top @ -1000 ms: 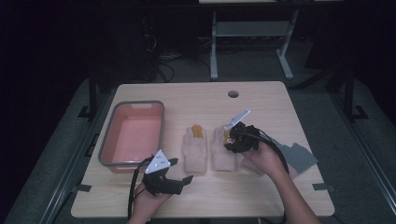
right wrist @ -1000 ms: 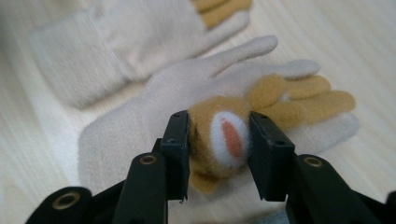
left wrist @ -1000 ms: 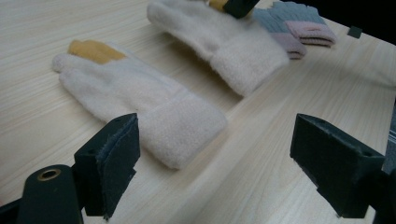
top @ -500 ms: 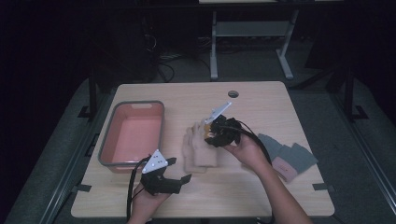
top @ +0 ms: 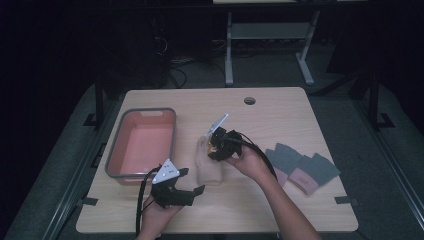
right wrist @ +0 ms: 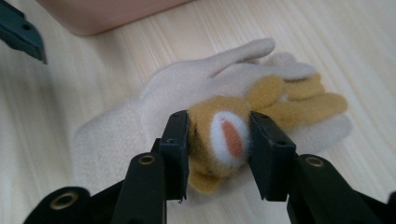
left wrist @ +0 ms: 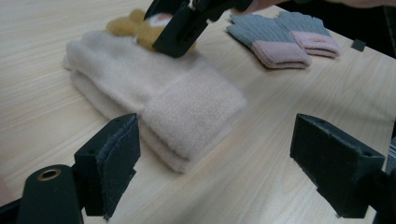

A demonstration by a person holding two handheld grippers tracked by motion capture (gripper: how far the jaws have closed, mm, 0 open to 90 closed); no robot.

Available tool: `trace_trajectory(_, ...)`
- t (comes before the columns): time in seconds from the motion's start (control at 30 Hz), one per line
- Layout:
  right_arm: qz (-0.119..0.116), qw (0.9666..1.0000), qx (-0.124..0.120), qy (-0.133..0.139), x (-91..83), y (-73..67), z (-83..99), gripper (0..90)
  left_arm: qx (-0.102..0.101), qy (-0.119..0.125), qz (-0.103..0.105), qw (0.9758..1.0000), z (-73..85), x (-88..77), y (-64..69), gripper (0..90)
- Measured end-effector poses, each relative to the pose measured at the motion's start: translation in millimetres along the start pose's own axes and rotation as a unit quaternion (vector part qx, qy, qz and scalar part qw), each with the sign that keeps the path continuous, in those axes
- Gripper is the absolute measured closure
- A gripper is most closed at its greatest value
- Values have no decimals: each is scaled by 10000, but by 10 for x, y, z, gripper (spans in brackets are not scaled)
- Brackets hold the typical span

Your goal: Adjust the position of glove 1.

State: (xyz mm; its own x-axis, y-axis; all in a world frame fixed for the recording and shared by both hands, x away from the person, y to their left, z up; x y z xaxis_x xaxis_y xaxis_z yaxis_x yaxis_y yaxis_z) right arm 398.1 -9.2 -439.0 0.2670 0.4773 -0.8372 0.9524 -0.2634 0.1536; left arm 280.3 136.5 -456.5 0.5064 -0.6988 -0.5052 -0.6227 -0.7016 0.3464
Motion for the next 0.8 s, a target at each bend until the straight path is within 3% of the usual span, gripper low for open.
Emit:
trace_trajectory(0.1,-76,9998,162,28,87,15,56,594,127,-58,-4,9999,-5,21,1,160)
trace_trajectory(0.23,-132,9995,291,-17,188,4,141,582,11,-137,-24,9999,0,77,-1,160)
trace_trajectory(0.47,-168,9985,505,130,239,-17,218,554,-342,-202,-25,9992,-2,155,-25,165)
trace_trajectory(0.67,-191,9970,719,214,207,-21,241,440,-524,-307,-135,9981,-22,240,-90,166)
trace_trajectory(0.73,-232,9952,889,346,152,-9,241,406,-659,-320,-98,9973,-39,273,-96,166)
trace_trajectory(0.77,-258,9935,1032,410,99,10,247,384,-868,-272,-7,9959,-56,298,-97,166)
trace_trajectory(0.8,-271,9930,1062,435,79,15,248,377,-920,-251,1,9954,-65,312,-104,166)
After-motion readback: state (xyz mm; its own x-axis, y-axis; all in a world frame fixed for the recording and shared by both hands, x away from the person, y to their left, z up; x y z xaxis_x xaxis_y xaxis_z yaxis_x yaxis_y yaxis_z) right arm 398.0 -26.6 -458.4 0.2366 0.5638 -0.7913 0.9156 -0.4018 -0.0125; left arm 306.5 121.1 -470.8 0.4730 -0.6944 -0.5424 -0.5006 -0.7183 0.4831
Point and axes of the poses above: each handheld gripper's, and its own axes: x roughly forward along the jaws, z roughly out of its underside, y roughly to its right, the point moved 5 cm from there along x, roughly forward along the jaws, and after that the axes turned 13 degrees about -x, right-handed, at the moved point
